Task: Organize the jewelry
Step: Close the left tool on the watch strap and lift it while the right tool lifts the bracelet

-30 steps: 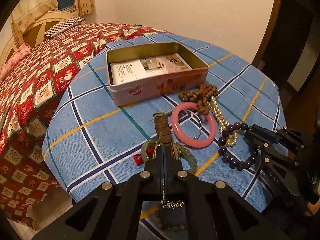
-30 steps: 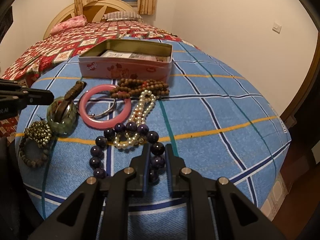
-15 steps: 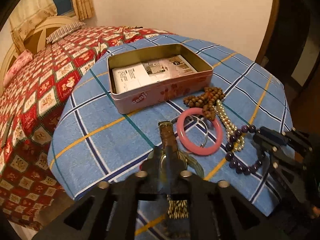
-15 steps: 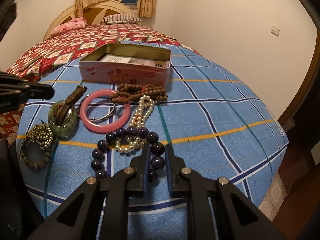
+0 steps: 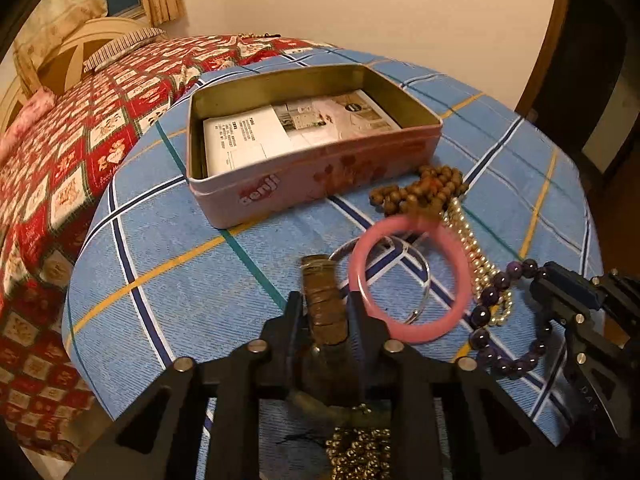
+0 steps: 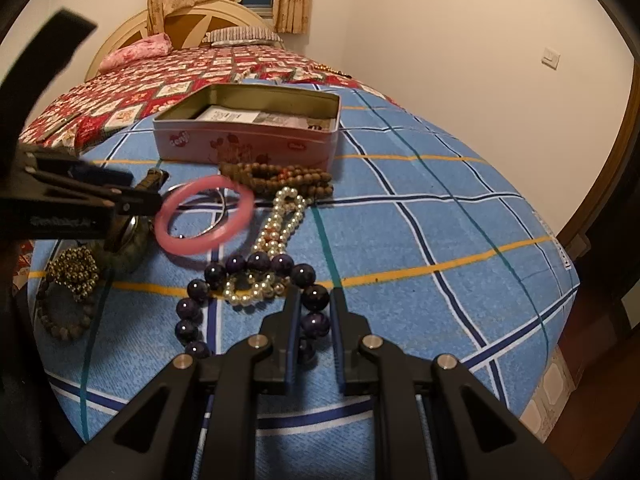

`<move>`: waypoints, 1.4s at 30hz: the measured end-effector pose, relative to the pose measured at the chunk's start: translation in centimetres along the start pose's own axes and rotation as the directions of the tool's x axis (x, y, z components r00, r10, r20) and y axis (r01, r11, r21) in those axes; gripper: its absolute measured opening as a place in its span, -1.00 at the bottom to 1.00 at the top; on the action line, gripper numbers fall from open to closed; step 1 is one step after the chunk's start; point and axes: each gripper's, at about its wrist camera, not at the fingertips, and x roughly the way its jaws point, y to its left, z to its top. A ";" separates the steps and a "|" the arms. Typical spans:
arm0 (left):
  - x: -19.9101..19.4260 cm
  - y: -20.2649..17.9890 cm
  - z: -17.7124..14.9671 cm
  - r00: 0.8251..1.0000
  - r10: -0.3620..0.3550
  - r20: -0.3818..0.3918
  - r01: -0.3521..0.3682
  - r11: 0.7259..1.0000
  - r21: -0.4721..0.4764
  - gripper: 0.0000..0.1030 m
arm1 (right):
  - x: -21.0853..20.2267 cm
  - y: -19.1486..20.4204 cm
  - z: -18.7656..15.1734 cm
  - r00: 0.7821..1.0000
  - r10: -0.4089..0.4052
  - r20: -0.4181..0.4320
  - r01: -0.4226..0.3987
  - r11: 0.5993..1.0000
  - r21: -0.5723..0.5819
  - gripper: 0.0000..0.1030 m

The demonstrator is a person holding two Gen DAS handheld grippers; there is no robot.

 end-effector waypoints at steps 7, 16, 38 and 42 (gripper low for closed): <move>-3.2 -0.4 0.8 0.996 -0.023 0.082 0.021 0.999 0.026 -0.67 | -1.2 -0.5 0.7 0.999 -0.003 0.041 0.002 1.000 0.011 -0.69; -6.6 0.1 2.9 0.982 -0.061 0.179 0.059 0.998 0.016 -0.67 | -2.2 -1.0 2.4 0.996 -0.013 0.088 0.013 1.000 0.010 -0.69; -5.8 2.3 6.1 0.981 0.011 0.195 -0.017 0.999 0.032 -0.67 | -2.4 -0.2 7.8 0.985 -0.022 0.168 0.035 0.996 -0.080 -0.69; -5.8 2.5 6.8 0.979 0.017 0.202 -0.025 0.999 0.037 -0.67 | -2.0 -0.1 9.2 0.983 -0.021 0.182 0.039 0.995 -0.095 -0.69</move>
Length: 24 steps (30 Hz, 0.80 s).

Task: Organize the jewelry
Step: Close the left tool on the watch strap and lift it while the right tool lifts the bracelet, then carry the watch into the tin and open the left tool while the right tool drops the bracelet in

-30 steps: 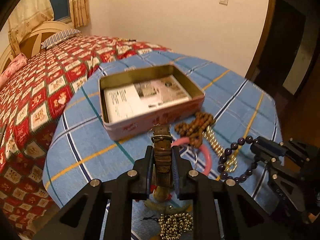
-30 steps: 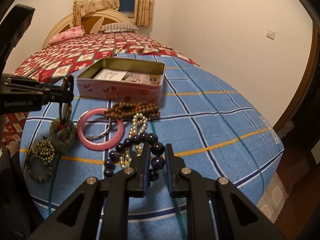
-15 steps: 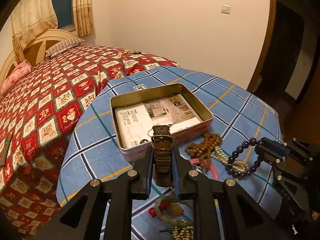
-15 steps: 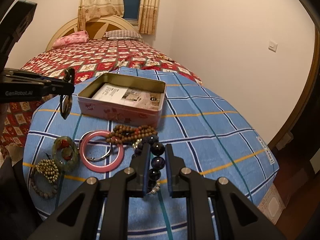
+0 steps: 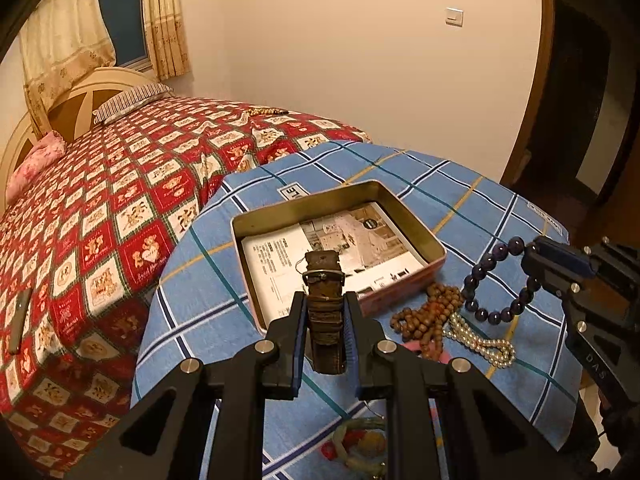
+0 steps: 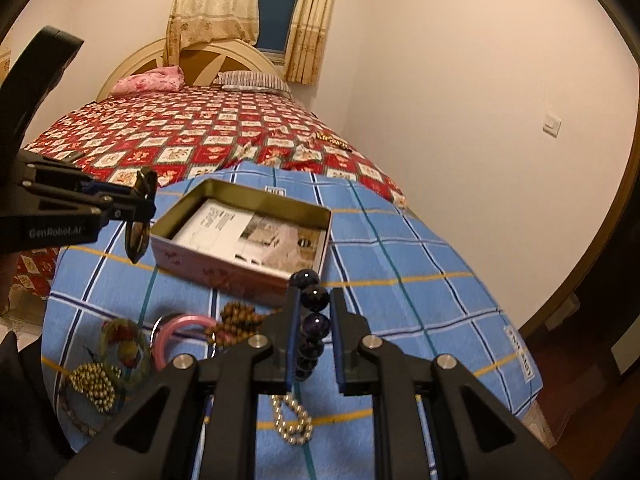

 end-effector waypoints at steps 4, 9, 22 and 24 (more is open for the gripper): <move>0.3 0.4 1.0 1.000 0.013 0.008 -0.013 1.000 0.007 -0.67 | 0.8 0.0 1.4 1.000 0.007 0.009 -0.007 1.000 -0.019 -0.69; 1.1 1.3 2.0 1.000 0.027 0.007 -0.027 1.000 0.004 -0.67 | 1.8 0.2 2.7 1.000 0.017 0.011 -0.017 0.999 -0.037 -0.69; 3.7 3.1 4.4 0.998 0.070 0.001 -0.070 0.997 0.018 -0.67 | 5.2 0.1 5.1 1.000 -0.001 -0.006 0.000 0.996 -0.090 -0.69; 4.0 3.2 4.6 0.997 0.073 -0.001 -0.073 0.997 0.021 -0.67 | 5.8 0.1 5.5 1.000 -0.005 -0.007 0.004 0.996 -0.093 -0.69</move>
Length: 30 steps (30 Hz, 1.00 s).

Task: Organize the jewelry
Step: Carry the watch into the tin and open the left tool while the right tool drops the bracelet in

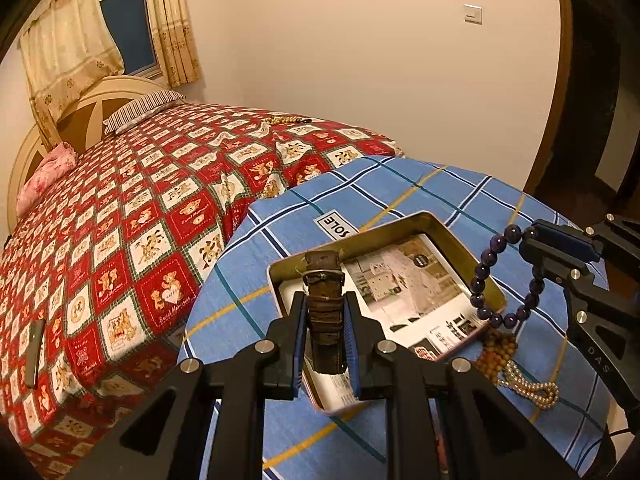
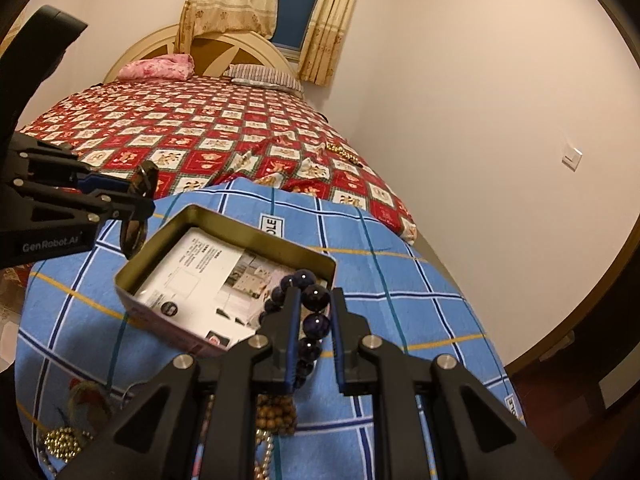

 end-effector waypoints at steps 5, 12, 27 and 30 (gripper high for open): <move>0.5 0.3 1.3 1.000 0.009 0.009 -0.009 1.000 0.004 -0.67 | 0.7 0.0 0.9 1.000 0.001 -0.002 -0.001 1.000 -0.008 -0.69; 1.1 0.0 2.6 1.000 0.013 0.015 -0.013 1.000 0.019 -0.67 | 1.7 -0.2 2.2 1.000 -0.006 -0.002 0.006 1.000 -0.012 -0.69; 5.2 -1.1 2.7 0.999 0.013 -0.033 -0.012 1.000 0.019 -0.67 | 5.7 -0.5 2.7 0.999 -0.027 -0.045 0.026 1.000 -0.013 -0.69; 5.9 -1.0 2.7 0.999 0.020 -0.043 -0.019 1.000 0.015 -0.67 | 6.5 -0.5 2.6 0.998 -0.029 -0.056 0.028 0.999 -0.018 -0.69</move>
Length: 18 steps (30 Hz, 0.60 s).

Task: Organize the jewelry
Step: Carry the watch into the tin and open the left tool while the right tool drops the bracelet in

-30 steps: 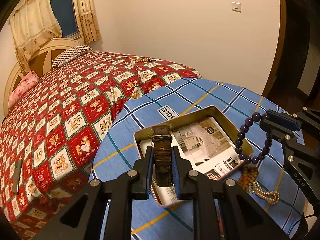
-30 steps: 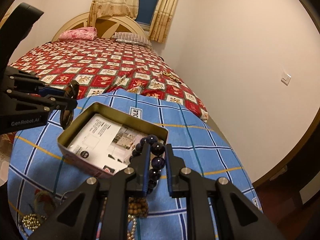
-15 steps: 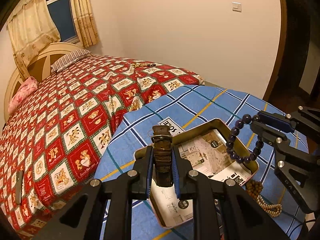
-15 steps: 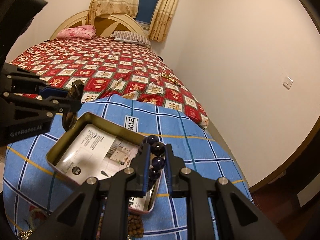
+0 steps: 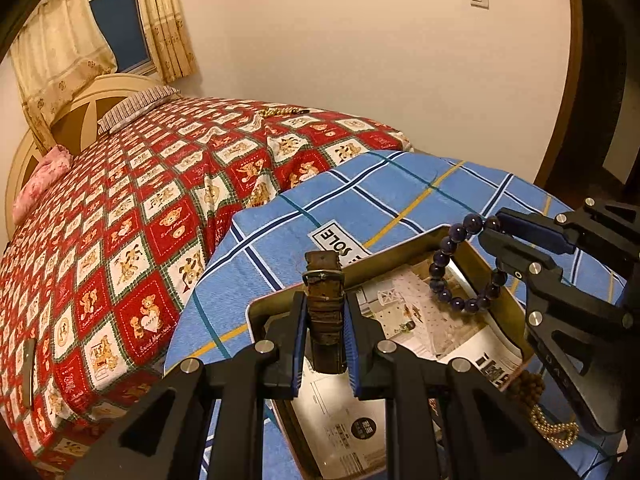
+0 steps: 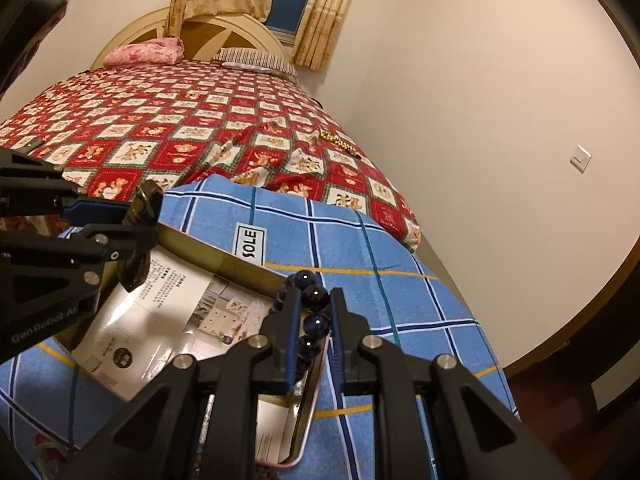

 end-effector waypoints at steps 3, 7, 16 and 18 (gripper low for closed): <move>0.7 0.1 -0.1 1.000 0.005 -0.010 -0.005 1.000 -0.001 -0.67 | 0.7 0.1 -0.2 1.000 -0.001 -0.012 0.001 1.000 -0.003 -0.69; 1.4 0.3 -0.3 1.000 0.007 -0.025 -0.007 1.000 -0.003 -0.67 | 1.4 0.3 -0.4 1.000 -0.002 -0.021 0.002 1.000 -0.004 -0.69; 2.2 0.5 -0.4 0.999 0.015 -0.044 -0.015 1.000 -0.004 -0.67 | 1.8 -0.1 -0.2 1.000 0.011 -0.019 -0.011 1.000 0.007 -0.69; 2.1 0.6 -0.4 0.999 0.015 -0.041 -0.016 1.000 -0.003 -0.67 | 1.5 -0.5 -0.3 1.000 0.027 -0.014 -0.026 0.999 0.022 -0.69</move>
